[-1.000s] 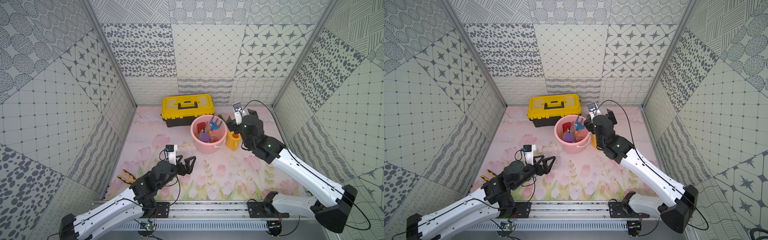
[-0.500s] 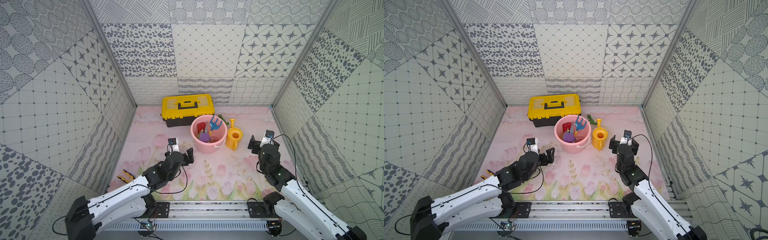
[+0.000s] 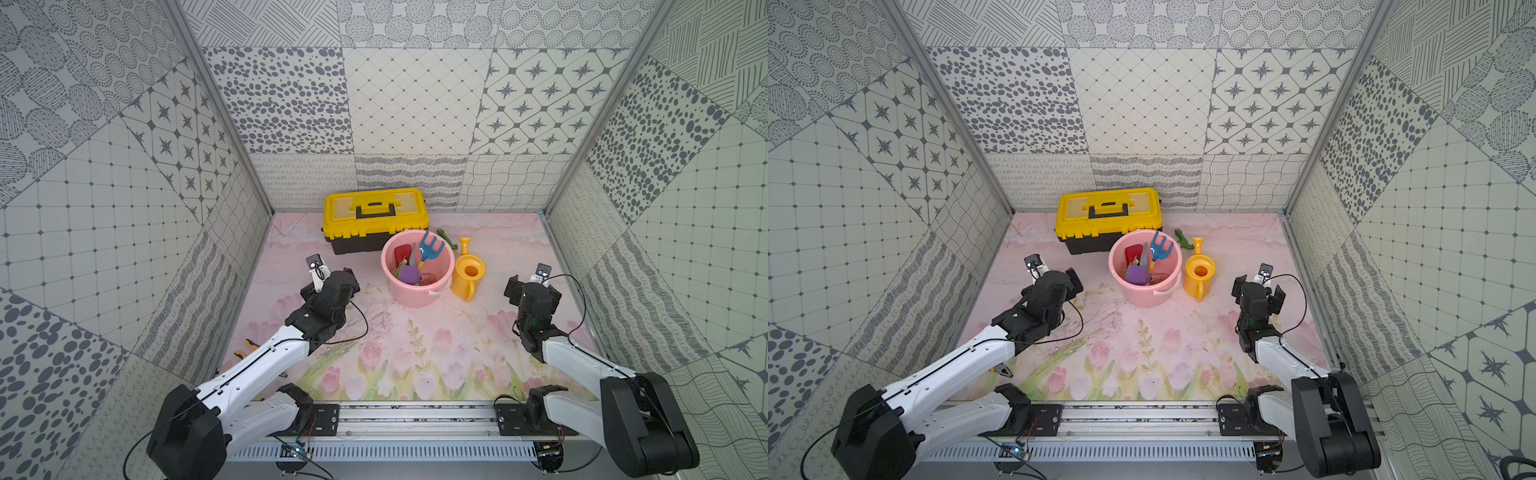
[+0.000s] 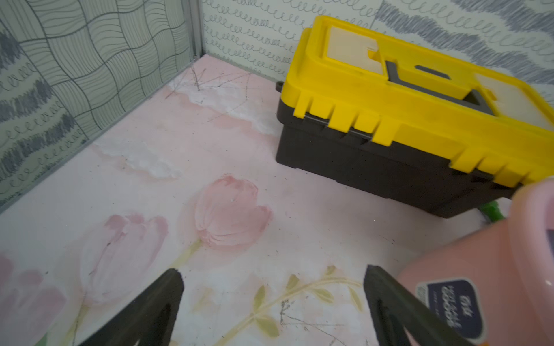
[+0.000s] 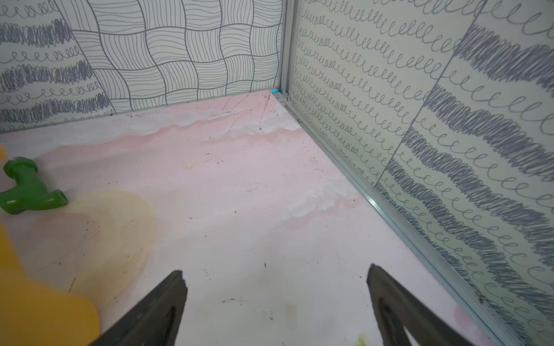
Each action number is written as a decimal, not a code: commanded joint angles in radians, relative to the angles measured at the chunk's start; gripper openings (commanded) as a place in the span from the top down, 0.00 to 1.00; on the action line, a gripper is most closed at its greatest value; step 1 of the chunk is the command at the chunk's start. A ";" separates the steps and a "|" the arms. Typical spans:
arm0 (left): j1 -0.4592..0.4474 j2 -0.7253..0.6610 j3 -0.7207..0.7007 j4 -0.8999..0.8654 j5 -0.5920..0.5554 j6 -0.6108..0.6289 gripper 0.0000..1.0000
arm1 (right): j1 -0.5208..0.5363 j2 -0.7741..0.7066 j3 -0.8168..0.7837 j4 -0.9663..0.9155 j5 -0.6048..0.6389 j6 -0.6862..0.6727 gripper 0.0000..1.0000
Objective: Organize the gardening tools
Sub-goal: Reset both arms
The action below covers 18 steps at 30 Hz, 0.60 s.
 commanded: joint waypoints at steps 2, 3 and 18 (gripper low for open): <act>0.151 0.116 -0.013 0.187 -0.041 0.345 0.00 | -0.008 0.120 -0.022 0.300 -0.077 -0.047 0.03; 0.176 0.146 -0.013 0.201 -0.039 0.362 0.01 | -0.010 0.139 -0.016 0.306 -0.106 -0.053 0.03; 0.310 0.456 -0.075 0.538 0.092 0.396 0.01 | -0.011 0.349 0.032 0.426 -0.271 -0.125 0.03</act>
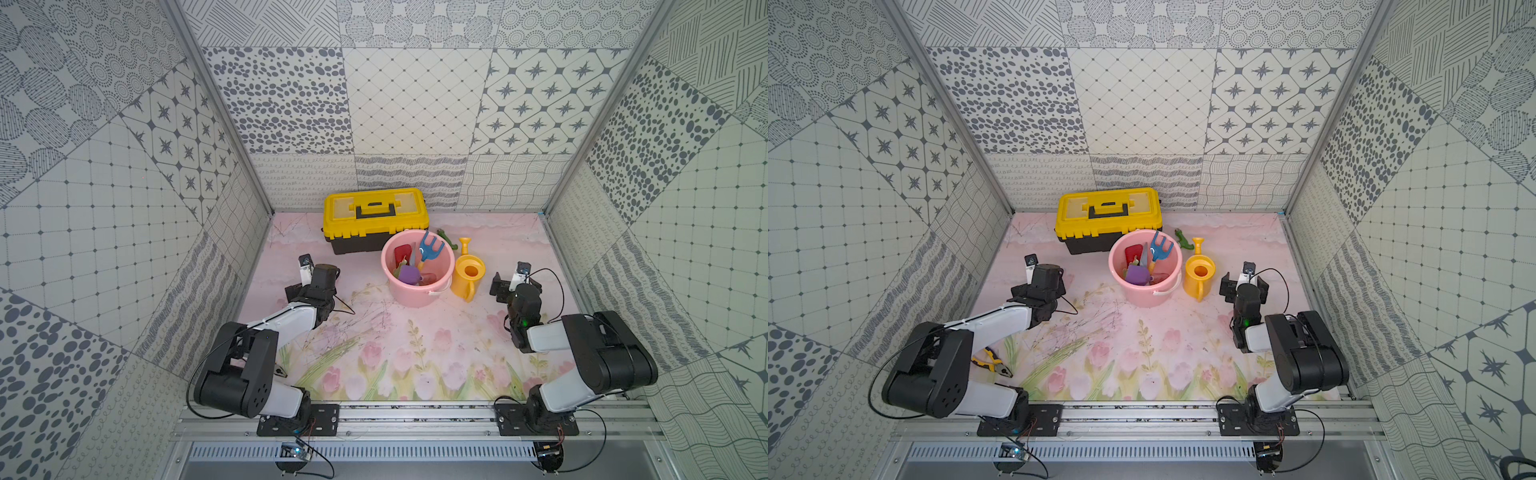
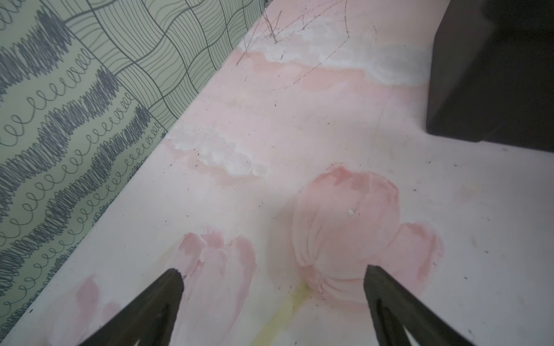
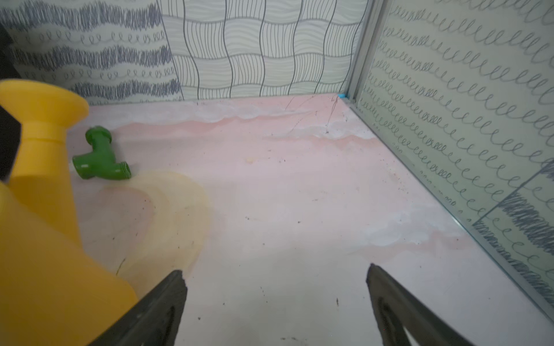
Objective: Organize the gardening tools
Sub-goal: Reset both arms
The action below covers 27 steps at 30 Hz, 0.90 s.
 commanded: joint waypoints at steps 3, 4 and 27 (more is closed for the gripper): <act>0.010 0.070 -0.094 0.462 0.097 0.164 0.00 | 0.003 -0.011 0.050 0.006 -0.025 -0.019 0.03; 0.011 0.070 -0.088 0.441 0.104 0.158 0.00 | 0.001 -0.006 0.060 -0.013 -0.020 -0.017 0.03; 0.071 0.108 -0.260 0.806 0.478 0.256 0.00 | -0.003 -0.004 0.076 -0.035 -0.022 -0.010 0.03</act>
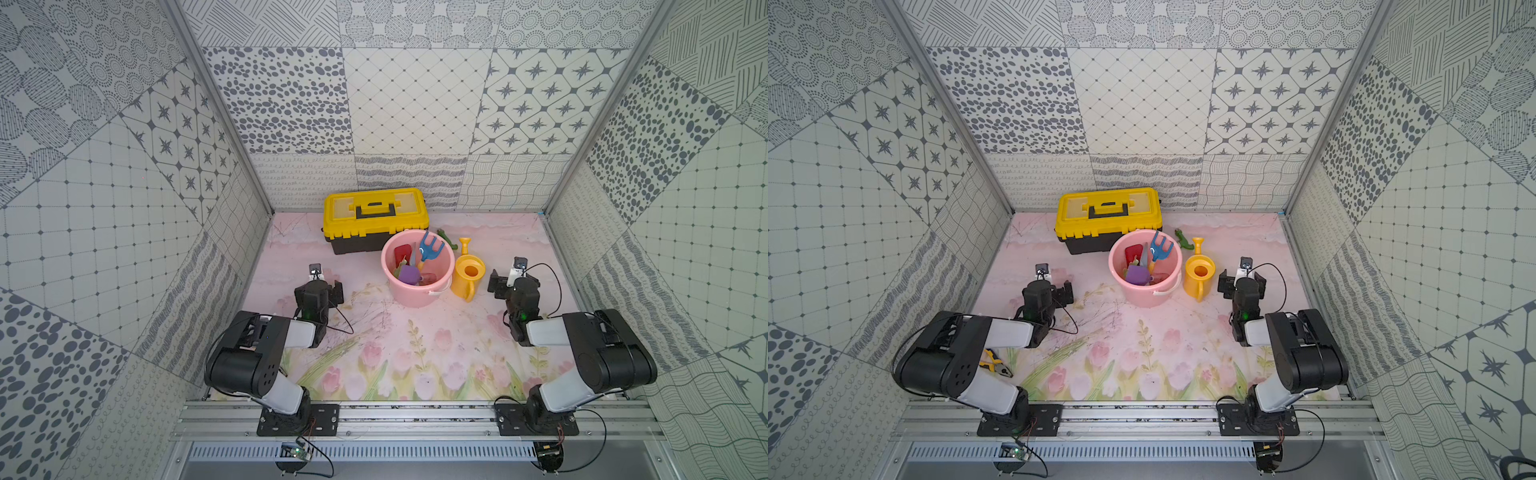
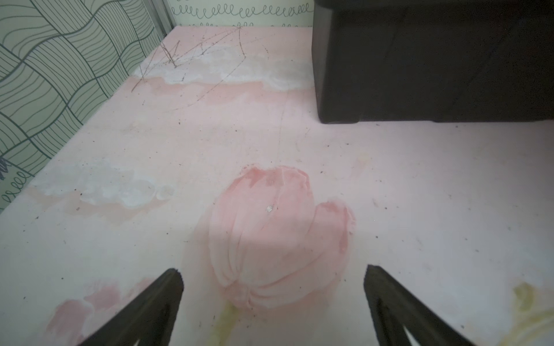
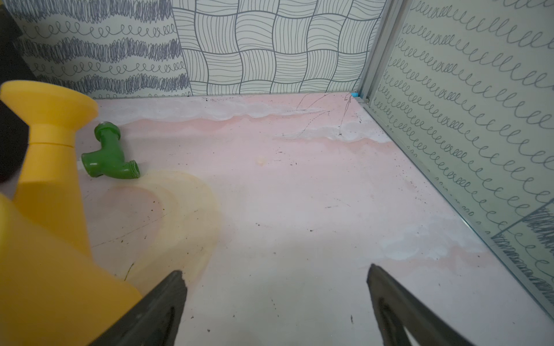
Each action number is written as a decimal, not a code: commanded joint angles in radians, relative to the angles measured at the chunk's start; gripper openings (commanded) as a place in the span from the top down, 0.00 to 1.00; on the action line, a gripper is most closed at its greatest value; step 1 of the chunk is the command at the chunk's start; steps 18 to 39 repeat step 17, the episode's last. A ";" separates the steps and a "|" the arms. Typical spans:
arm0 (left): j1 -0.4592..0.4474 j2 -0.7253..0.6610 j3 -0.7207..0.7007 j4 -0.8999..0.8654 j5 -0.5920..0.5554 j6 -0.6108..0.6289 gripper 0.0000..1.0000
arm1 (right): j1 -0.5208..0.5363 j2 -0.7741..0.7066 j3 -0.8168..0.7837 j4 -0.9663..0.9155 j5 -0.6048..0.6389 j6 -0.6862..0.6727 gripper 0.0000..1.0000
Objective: Organize the gardening tools
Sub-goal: Reset both arms
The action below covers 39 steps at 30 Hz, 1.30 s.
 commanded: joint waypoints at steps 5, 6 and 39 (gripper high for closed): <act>0.014 0.007 -0.002 0.115 0.121 0.015 0.01 | -0.004 -0.004 0.014 0.022 -0.006 -0.002 0.03; 0.014 0.014 -0.008 0.146 0.120 0.026 0.00 | -0.004 -0.003 0.015 0.021 -0.006 -0.002 0.03; 0.015 0.014 -0.005 0.140 0.121 0.025 0.01 | -0.005 -0.005 0.016 0.018 -0.011 -0.001 0.03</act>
